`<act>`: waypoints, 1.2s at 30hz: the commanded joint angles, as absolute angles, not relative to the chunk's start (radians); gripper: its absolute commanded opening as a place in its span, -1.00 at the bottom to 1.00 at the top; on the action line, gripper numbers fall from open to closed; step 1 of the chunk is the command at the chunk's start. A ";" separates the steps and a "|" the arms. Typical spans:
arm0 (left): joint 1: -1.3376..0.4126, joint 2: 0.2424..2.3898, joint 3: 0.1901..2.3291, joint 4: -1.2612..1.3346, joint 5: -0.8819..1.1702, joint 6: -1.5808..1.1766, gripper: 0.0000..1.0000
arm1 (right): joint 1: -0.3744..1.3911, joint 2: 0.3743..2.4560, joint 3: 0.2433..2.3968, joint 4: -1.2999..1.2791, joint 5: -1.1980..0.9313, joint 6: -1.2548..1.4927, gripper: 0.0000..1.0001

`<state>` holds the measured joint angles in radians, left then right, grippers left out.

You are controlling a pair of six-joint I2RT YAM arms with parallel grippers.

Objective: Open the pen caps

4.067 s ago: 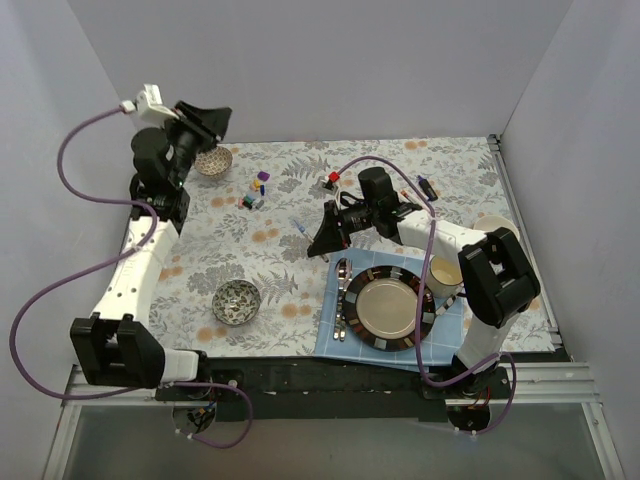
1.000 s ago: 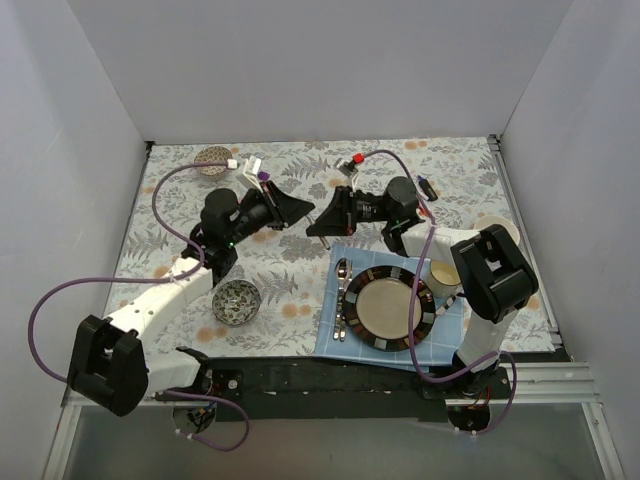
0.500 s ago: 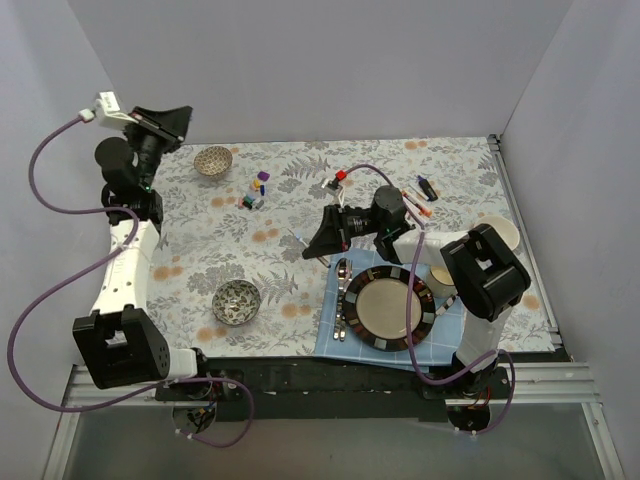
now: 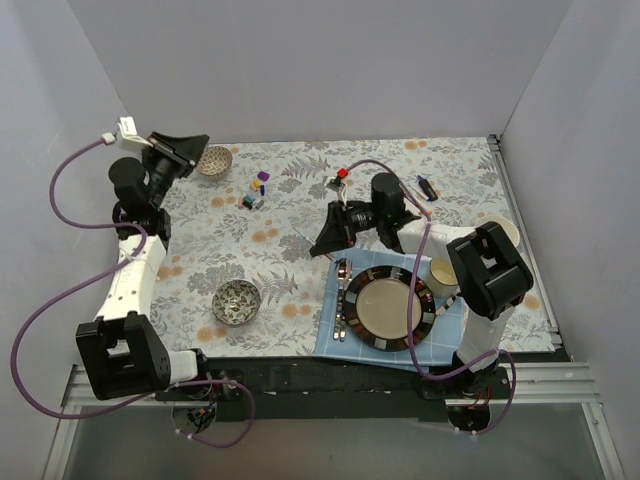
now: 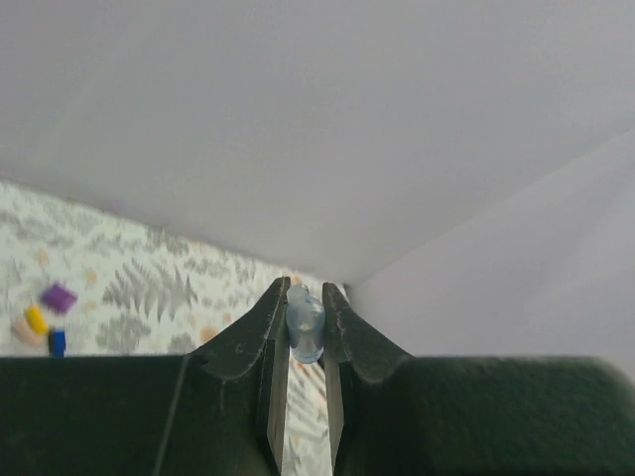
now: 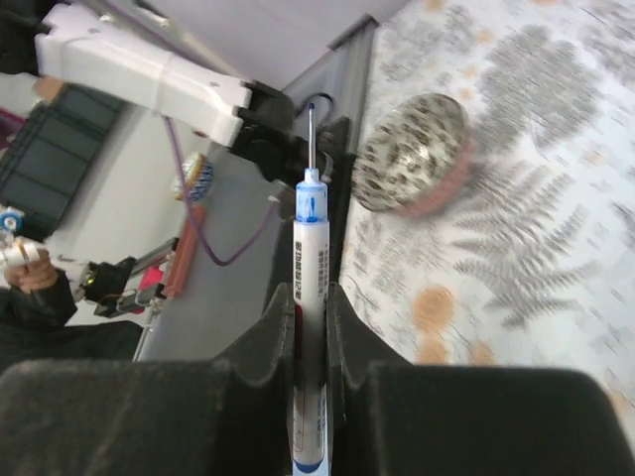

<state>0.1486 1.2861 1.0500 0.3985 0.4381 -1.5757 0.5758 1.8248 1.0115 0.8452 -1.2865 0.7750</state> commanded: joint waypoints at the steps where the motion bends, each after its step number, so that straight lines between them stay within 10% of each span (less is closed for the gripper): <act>1: 0.149 1.268 0.864 0.288 0.540 -1.588 -1.00 | 0.490 1.782 1.207 0.100 -1.146 0.148 -0.97; 14: 0.043 1.650 0.891 0.028 0.447 -1.437 -0.96 | 0.393 1.903 1.446 -0.386 -0.580 -0.356 -0.97; 25: 0.043 1.859 1.107 -0.075 0.342 -1.305 0.15 | 0.342 1.914 1.473 -0.416 -0.466 -0.426 -0.97; 36: 0.057 1.447 1.000 -0.048 0.259 -1.189 0.60 | 0.247 1.930 1.503 -0.459 -0.301 -0.508 -0.94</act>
<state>0.0505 1.6882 1.0431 -0.0757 0.3260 -1.2522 0.2722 1.9381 1.4464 -0.4374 -0.3805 -0.4541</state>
